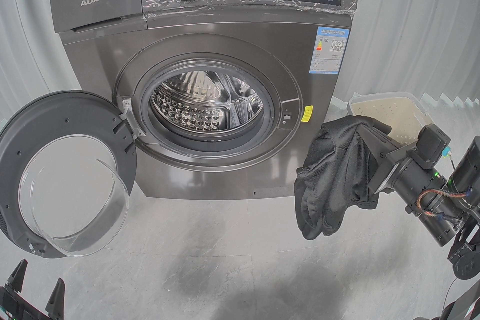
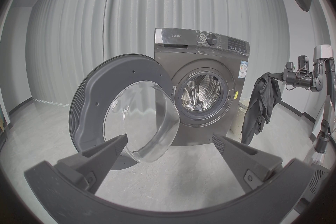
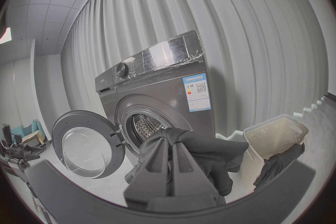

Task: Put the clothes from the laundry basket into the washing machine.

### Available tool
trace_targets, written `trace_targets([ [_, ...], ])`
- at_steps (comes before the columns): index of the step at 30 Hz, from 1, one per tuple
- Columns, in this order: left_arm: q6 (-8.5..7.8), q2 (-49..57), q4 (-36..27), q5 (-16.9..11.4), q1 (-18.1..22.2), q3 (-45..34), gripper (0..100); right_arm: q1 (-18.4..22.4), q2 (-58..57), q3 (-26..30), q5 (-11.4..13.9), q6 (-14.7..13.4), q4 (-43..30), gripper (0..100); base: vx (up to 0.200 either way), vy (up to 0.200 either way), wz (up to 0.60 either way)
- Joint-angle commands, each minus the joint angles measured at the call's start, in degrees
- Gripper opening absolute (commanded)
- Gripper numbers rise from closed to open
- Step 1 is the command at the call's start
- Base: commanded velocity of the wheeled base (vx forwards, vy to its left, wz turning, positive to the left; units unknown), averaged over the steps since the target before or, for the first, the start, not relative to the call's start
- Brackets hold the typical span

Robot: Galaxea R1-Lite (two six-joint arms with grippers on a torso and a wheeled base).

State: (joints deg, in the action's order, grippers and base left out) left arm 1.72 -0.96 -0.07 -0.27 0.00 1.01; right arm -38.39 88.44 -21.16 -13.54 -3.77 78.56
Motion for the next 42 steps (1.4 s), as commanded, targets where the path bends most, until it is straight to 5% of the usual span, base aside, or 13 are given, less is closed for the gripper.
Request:
trace_targets([
  [1, 0.04, 0.88, -0.01, 0.0, 0.0, -0.84, 100, -0.11, 0.15, 0.16, 0.01, -0.01, 0.02, 0, 0.0, 0.2, 0.0],
  [29, -0.75, 0.88, -0.01, 0.44, 0.0, -0.92, 100, -3.54, 0.94, -1.07, 0.54, -1.15, -0.69, 0, -0.021, 0.036, 0.0],
  [42, -1.37, 0.96, 0.07, 0.18, 0.09, -1.01, 100, -6.96, 9.38, -7.67, -0.34, -4.23, 0.02, 0, 0.0, 0.0, 0.0],
])
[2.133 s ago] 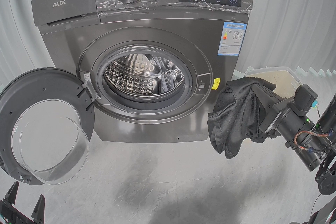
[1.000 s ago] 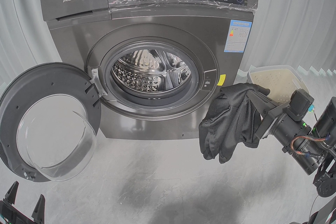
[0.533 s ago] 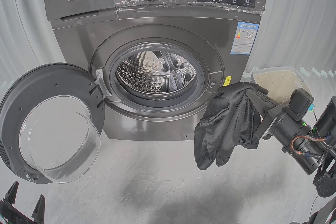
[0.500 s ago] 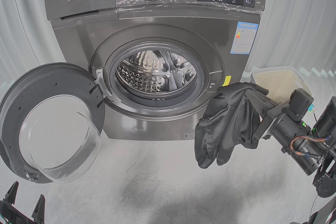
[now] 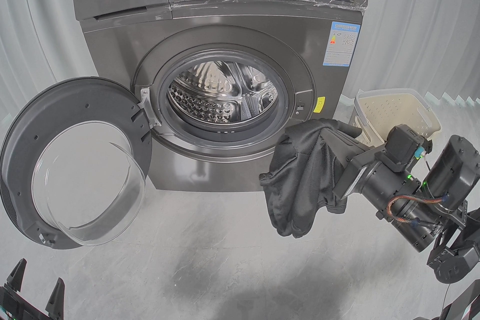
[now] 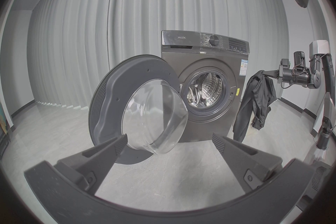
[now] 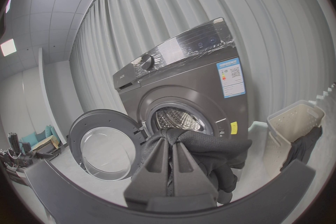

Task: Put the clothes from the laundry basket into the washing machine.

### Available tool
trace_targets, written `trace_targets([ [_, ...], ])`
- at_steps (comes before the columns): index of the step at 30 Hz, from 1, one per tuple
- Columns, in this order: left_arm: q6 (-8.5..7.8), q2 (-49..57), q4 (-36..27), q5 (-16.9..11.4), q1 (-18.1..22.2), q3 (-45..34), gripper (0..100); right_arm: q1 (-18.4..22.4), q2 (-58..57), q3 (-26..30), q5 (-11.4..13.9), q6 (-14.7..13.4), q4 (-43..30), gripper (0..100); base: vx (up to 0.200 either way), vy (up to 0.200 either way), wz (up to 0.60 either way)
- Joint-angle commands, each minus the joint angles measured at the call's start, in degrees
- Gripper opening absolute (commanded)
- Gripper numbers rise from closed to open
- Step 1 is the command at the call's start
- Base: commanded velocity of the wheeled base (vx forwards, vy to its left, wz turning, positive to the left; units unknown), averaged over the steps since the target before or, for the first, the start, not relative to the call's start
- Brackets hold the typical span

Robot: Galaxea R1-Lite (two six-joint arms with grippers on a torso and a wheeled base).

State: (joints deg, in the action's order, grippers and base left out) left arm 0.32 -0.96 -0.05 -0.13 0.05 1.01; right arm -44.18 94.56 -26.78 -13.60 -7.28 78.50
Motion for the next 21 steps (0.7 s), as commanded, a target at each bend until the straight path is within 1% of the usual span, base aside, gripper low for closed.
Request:
trace_targets([
  [1, -0.23, 0.96, 0.05, -0.04, 0.13, -1.01, 100, -1.26, 3.79, -2.75, -0.28, -0.9, 0.08, 0, 0.0, 0.0, 0.0],
  [2, -0.49, 0.96, 0.58, -0.39, 0.13, -1.01, 100, -1.26, 4.14, -3.28, -0.28, -0.9, 0.08, 0, 0.0, 0.0, 0.0],
  [3, -0.23, 0.96, 1.19, -1.27, 0.21, -0.13, 100, -1.26, 4.49, -3.89, -0.28, -0.98, 0.08, 0, 0.0, 0.0, 0.0],
  [5, 0.65, -0.09, 2.42, -5.67, 0.65, 6.02, 100, -1.35, 4.93, -4.77, -0.19, -0.98, 0.08, 0, 0.0, 0.0, 0.0],
  [6, 0.83, -1.5, 2.33, -8.65, 1.01, 9.54, 100, -1.61, 5.19, -5.03, -0.02, -1.07, 0.08, 0, 0.0, 0.0, 0.0],
  [7, 0.83, -1.5, 2.33, -8.65, 1.01, 9.54, 100, -1.61, 5.19, -5.03, -0.02, -1.07, 0.08, 0, 0.0, 0.0, 0.0],
  [8, 0.03, -5.54, 1.89, -13.23, 1.88, 13.05, 100, -2.58, 5.63, -5.82, 0.07, -1.77, 0.08, 0, 0.0, 0.0, 0.0],
  [9, 0.03, -6.16, 1.81, -13.75, 1.97, 13.23, 100, -2.75, 5.63, -6.0, 0.07, -2.04, 0.08, 0, 0.0, 0.0, 0.0],
  [10, -0.58, -9.67, 1.81, -17.0, 2.06, 13.58, 100, -3.9, 5.81, -6.7, -0.02, -3.71, -0.01, 0, 0.0, 0.0, 0.0],
  [11, -0.58, -9.67, 1.81, -17.0, 2.06, 13.58, 100, -3.9, 5.81, -6.7, -0.02, -3.71, -0.01, 0, 0.0, 0.0, 0.0],
  [12, -1.72, -15.65, 2.42, -20.43, 2.06, 13.05, 100, -4.69, 6.25, -7.49, 0.16, -5.03, -0.1, 0, 0.0, 0.0, 0.0],
  [13, -2.51, -18.2, 2.77, -21.93, 2.06, 12.87, 100, -4.69, 6.51, -7.85, 0.42, -5.11, -0.1, 0, 0.0, 0.0, 0.0],
  [15, -3.66, -22.5, 3.65, -24.56, 1.36, 12.79, 100, -4.6, 6.86, -8.9, 0.6, -5.2, -0.36, 0, 0.0, 0.0, 0.0],
  [17, -4.01, -27.07, 5.59, -26.85, 1.09, 12.79, 100, -4.51, 7.39, -10.22, 0.6, -5.2, -0.89, 0, 0.0, 0.0, 0.0],
  [19, -4.36, -32.26, 9.01, -27.99, 0.74, 12.79, 100, -4.25, 8.62, -11.89, 0.95, -5.2, -0.8, 0, 0.0, 0.0, 0.0],
  [21, -4.62, -35.16, 11.21, -28.08, 0.13, 12.7, 100, -4.16, 9.5, -12.86, 0.95, -5.29, -0.71, 0, 0.0, 0.0, 0.0],
])
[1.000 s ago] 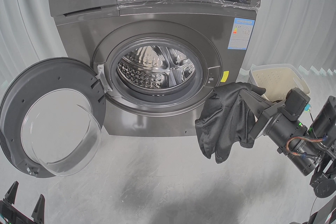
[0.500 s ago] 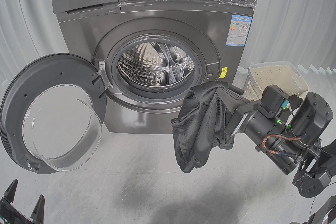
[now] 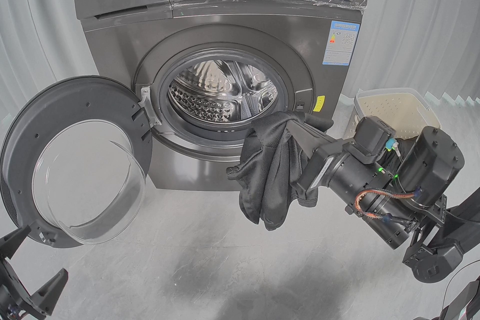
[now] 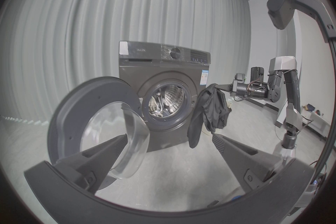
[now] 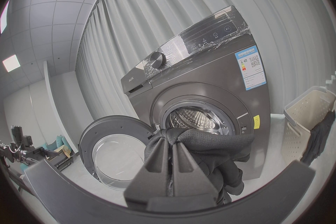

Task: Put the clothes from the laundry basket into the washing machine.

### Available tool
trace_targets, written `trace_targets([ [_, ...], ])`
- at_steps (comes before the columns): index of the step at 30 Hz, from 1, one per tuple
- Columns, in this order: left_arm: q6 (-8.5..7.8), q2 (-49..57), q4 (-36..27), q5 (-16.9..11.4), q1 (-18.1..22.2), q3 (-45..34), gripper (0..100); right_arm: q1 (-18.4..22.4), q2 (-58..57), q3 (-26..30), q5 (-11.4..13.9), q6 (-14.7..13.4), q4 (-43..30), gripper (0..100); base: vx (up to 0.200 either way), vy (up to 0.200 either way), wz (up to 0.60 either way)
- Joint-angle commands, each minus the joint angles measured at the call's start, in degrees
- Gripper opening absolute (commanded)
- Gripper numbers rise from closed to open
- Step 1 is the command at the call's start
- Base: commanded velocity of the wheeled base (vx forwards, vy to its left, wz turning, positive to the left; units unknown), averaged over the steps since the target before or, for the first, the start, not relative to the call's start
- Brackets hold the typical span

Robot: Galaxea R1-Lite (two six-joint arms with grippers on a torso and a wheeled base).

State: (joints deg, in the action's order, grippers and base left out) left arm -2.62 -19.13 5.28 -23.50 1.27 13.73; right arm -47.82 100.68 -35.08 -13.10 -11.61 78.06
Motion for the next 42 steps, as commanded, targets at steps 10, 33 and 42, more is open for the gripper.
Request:
trace_targets([
  [10, -0.37, -37.39, 22.76, -2.6, -14.98, 0.42, 100, -1.04, 9.01, -9.39, 0.36, -0.88, -0.54, 0, 0.0, 0.0, 0.0],
  [33, 7.54, -65.16, 40.6, -0.58, -29.57, 10.71, 100, -1.92, 10.85, -9.92, -0.08, -0.61, 0.25, 0, 0.0, 0.0, 0.0],
  [42, 7.81, -72.28, 45.26, -0.49, -29.74, 12.64, 100, -2.45, 11.47, -10.0, -0.17, -0.52, 0.34, 0, 0.0, 0.0, 0.0],
])
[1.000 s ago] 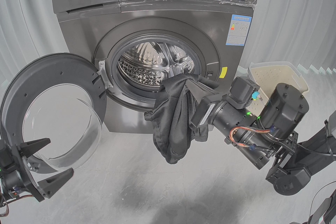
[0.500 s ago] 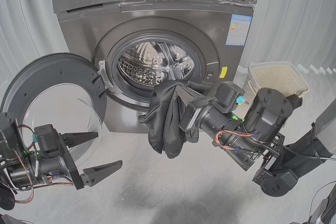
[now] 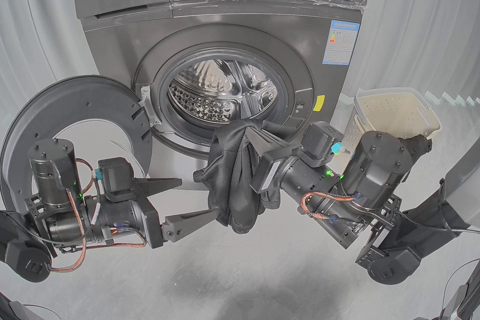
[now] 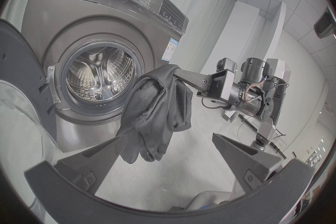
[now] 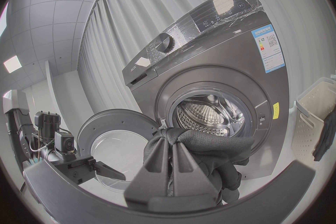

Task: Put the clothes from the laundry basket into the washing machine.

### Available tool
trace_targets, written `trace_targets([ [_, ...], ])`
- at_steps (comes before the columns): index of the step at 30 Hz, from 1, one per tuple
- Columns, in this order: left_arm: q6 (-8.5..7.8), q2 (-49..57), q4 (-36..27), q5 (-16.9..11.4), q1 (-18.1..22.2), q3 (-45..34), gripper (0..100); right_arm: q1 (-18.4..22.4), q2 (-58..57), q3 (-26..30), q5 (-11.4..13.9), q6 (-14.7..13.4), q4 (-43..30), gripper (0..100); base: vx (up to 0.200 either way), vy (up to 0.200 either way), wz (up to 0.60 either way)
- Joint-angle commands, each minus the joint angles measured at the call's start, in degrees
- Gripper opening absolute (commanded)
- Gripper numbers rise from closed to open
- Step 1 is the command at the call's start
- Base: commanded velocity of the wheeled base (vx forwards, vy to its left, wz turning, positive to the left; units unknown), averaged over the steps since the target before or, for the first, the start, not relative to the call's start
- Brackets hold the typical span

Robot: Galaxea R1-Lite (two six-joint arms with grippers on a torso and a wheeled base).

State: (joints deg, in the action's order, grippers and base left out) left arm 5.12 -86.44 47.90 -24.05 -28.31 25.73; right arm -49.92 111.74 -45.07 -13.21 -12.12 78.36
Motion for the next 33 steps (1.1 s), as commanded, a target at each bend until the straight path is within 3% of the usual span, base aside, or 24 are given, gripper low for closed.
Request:
trace_targets([
  [1, 0.15, -6.72, 5.54, 0.15, -0.17, 0.81, 100, -0.44, 0.5, -0.11, -0.06, 0.08, 0.13, 0, 0.0, 0.0, 0.0],
  [7, 0.33, -13.05, 14.42, 2.34, -0.26, 0.98, 100, -0.44, 0.5, -0.11, -0.14, 0.08, 0.13, 0, 0.0, 0.0, 0.0],
  [16, 0.94, -19.03, 21.1, 2.69, -0.26, 2.3, 100, -0.44, 0.5, 0.07, -0.14, 0.08, 0.13, 0, 0.0, 0.0, 0.0],
  [21, 1.47, -21.75, 26.55, 4.89, -0.26, 2.57, 100, -0.44, 0.5, 0.24, -0.14, 0.08, 0.21, 0, 0.0, 0.0, 0.0],
  [22, 1.82, -22.37, 27.43, 5.07, -0.26, 2.57, 0, -0.44, 0.59, 0.24, -0.14, 0.08, 0.21, 0, 0.0, 0.0, 0.0],
  [33, 2.53, -23.33, 32.61, 5.07, -0.35, 1.69, 0, -0.88, 1.2, 0.33, -0.14, 0.08, 0.56, 0, 0.0, 0.0, 0.0],
])
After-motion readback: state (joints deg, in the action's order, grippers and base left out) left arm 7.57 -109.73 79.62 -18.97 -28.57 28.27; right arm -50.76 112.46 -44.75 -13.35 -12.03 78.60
